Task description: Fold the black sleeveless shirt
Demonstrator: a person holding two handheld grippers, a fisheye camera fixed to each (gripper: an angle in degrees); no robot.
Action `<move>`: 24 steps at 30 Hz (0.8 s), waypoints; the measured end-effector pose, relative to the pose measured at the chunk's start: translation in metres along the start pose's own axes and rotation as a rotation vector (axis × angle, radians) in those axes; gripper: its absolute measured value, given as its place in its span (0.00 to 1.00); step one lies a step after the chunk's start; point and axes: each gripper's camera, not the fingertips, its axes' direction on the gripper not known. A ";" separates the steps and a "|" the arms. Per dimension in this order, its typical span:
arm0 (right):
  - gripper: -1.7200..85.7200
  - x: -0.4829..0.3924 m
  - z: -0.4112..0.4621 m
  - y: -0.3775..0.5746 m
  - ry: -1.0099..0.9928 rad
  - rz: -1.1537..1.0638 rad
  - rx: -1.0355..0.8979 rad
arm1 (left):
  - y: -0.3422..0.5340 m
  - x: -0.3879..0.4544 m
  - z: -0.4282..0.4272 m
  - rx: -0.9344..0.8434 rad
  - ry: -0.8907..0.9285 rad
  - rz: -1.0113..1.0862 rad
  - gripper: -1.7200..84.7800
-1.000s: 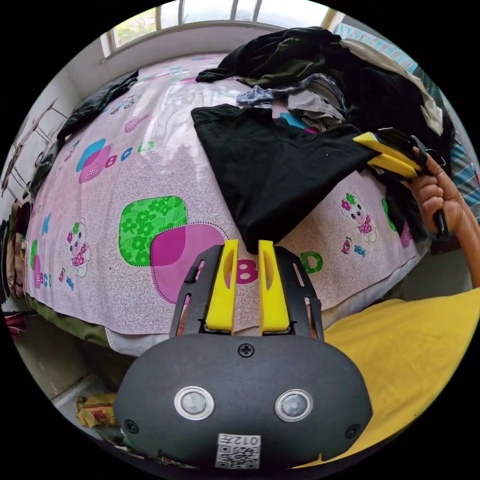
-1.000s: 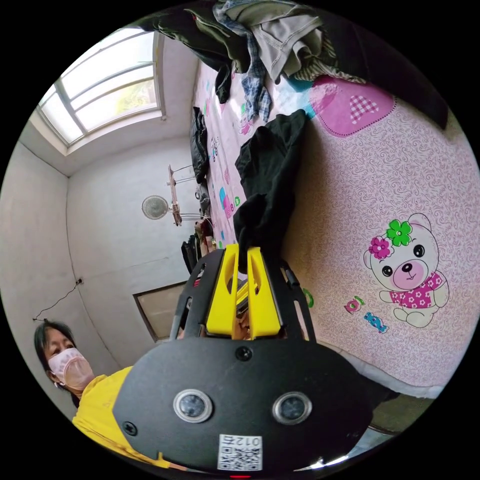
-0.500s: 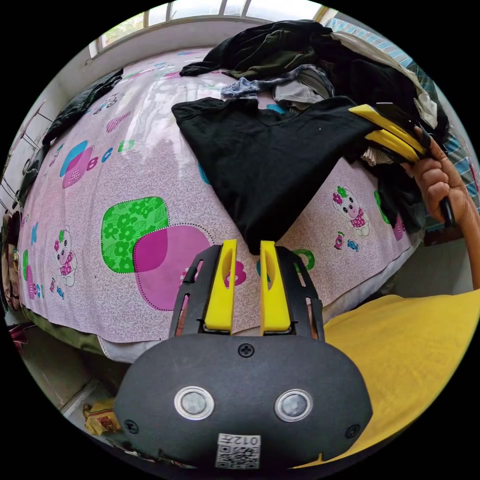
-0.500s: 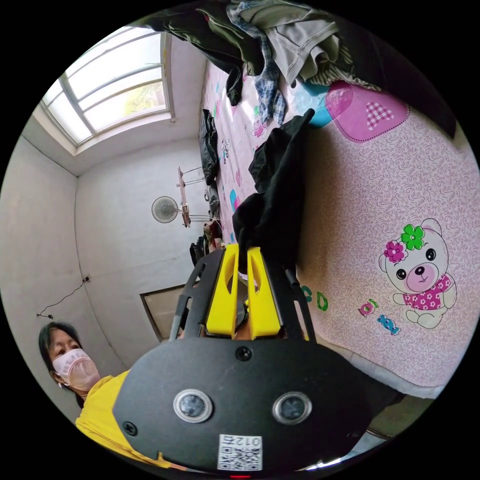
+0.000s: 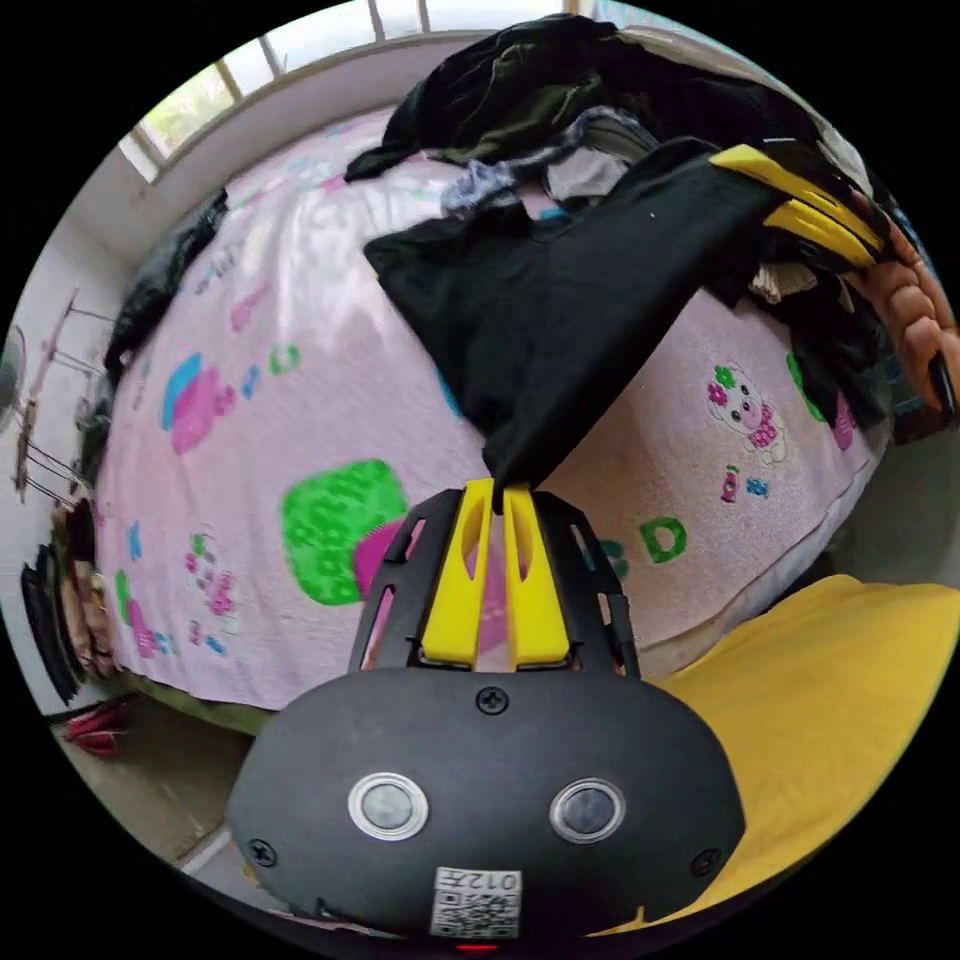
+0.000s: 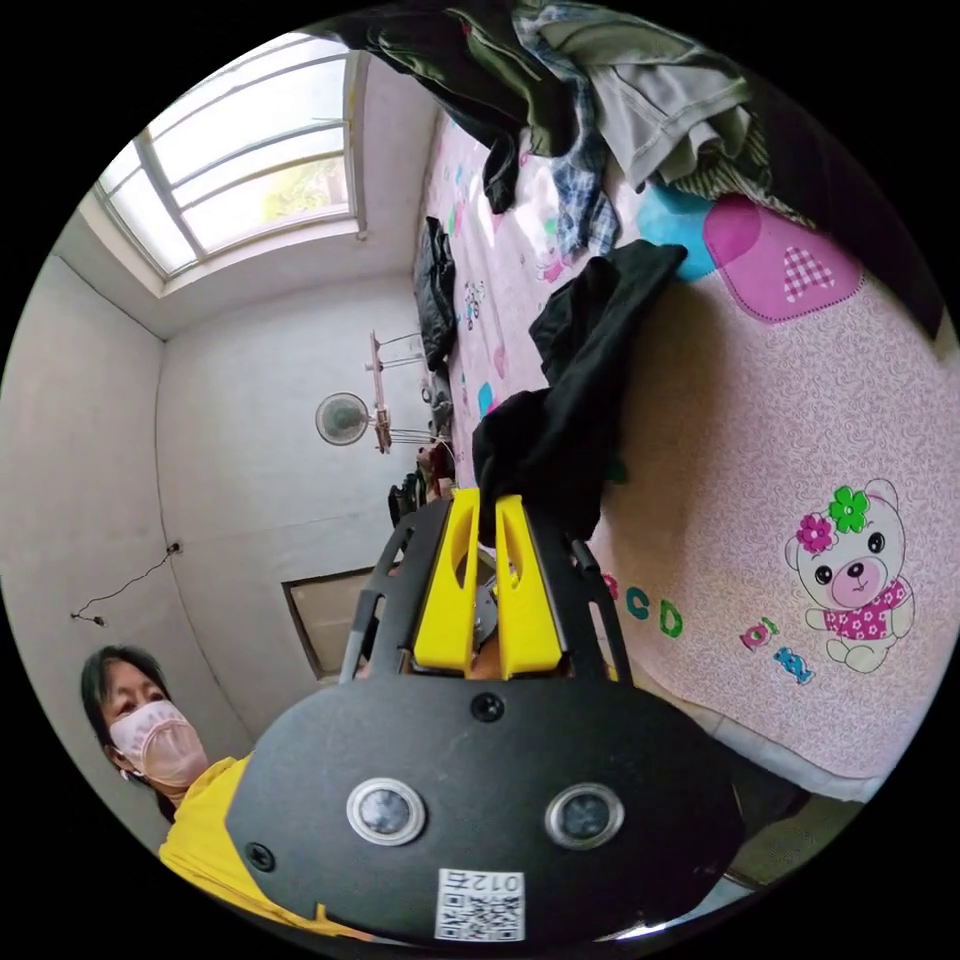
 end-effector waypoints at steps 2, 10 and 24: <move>0.05 -0.022 -0.003 -0.004 -0.047 -0.046 0.026 | -0.032 -0.033 -0.056 0.064 -0.107 0.077 0.02; 0.05 -0.097 0.014 0.013 -0.179 -0.123 -0.004 | -0.099 -0.082 -0.215 -0.070 -0.266 0.445 0.02; 0.05 -0.134 0.072 0.019 -0.262 -0.198 -0.026 | -0.124 -0.151 -0.295 -0.021 -0.233 0.365 0.02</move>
